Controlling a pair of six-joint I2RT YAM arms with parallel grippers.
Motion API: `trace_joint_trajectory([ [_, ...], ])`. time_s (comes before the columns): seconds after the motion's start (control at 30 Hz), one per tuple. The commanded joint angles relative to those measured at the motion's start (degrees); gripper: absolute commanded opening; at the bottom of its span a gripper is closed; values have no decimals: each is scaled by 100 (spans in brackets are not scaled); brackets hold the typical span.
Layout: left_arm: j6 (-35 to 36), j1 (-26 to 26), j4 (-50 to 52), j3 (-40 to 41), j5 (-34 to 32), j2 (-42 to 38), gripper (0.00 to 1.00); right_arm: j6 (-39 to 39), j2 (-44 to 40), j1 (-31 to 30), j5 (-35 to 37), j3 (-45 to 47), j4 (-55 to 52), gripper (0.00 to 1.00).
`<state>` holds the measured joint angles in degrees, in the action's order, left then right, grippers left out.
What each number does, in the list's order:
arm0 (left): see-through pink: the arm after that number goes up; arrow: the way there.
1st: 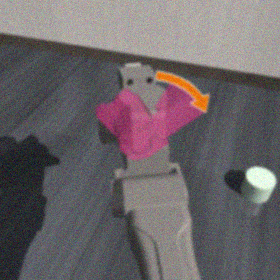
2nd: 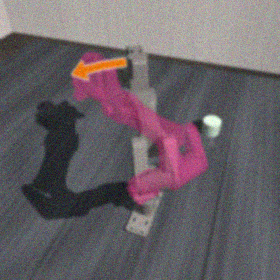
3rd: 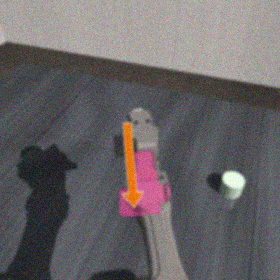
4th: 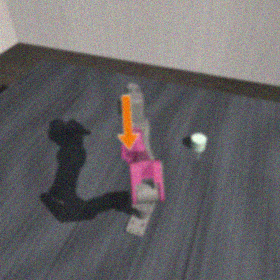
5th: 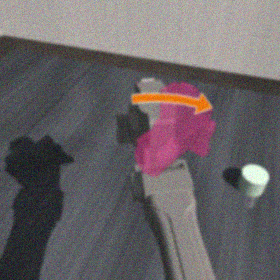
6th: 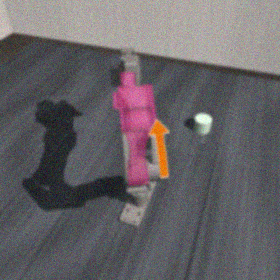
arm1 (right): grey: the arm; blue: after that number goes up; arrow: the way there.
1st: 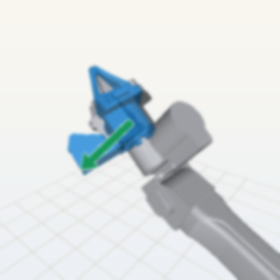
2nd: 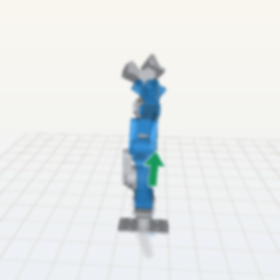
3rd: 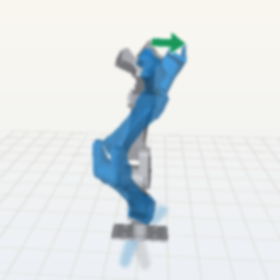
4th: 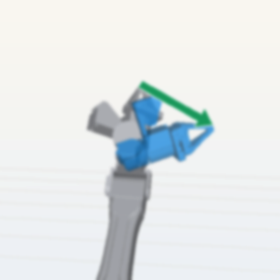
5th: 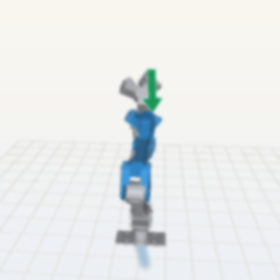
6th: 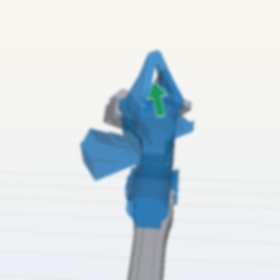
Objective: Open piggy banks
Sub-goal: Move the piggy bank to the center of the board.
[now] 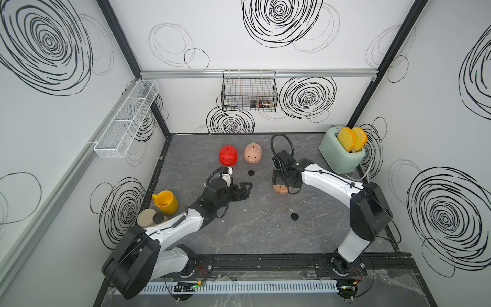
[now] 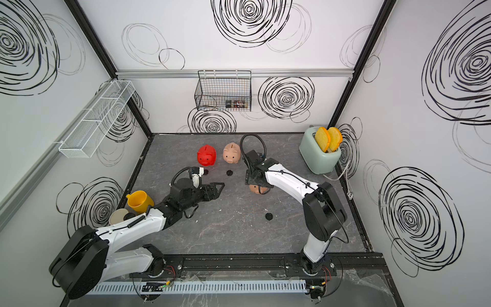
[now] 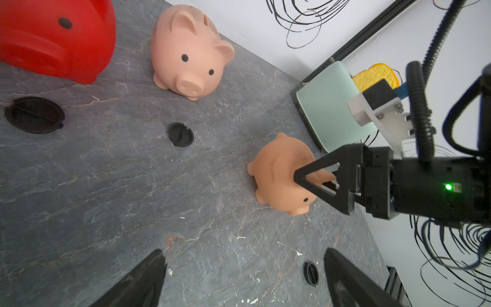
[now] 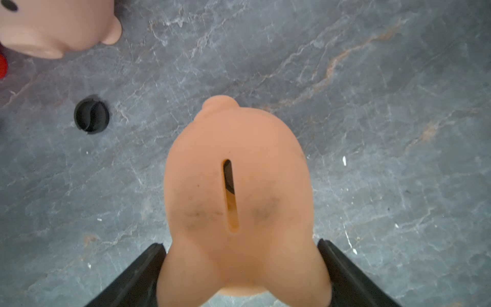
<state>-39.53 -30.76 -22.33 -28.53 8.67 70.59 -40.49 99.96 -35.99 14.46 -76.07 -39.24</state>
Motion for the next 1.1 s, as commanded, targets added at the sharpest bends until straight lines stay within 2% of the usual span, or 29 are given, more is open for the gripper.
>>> trace_joint_trajectory([
  [0.0,-44,-70,-286,-276,-160,219,96,319,345,198,81,-422,38,81],
  [0.17,-8,-187,-368,-424,-190,423,96,480,958,465,-73,-1055,33,80],
  [0.53,484,-293,-1087,-95,-246,516,96,799,2146,743,-119,-2653,-409,80],
  [0.77,538,-263,-1028,-249,-299,767,96,894,2592,792,-75,-3232,-597,79],
  [1.07,591,-262,-958,-146,-352,747,96,981,2865,937,-268,-3502,-555,78],
])
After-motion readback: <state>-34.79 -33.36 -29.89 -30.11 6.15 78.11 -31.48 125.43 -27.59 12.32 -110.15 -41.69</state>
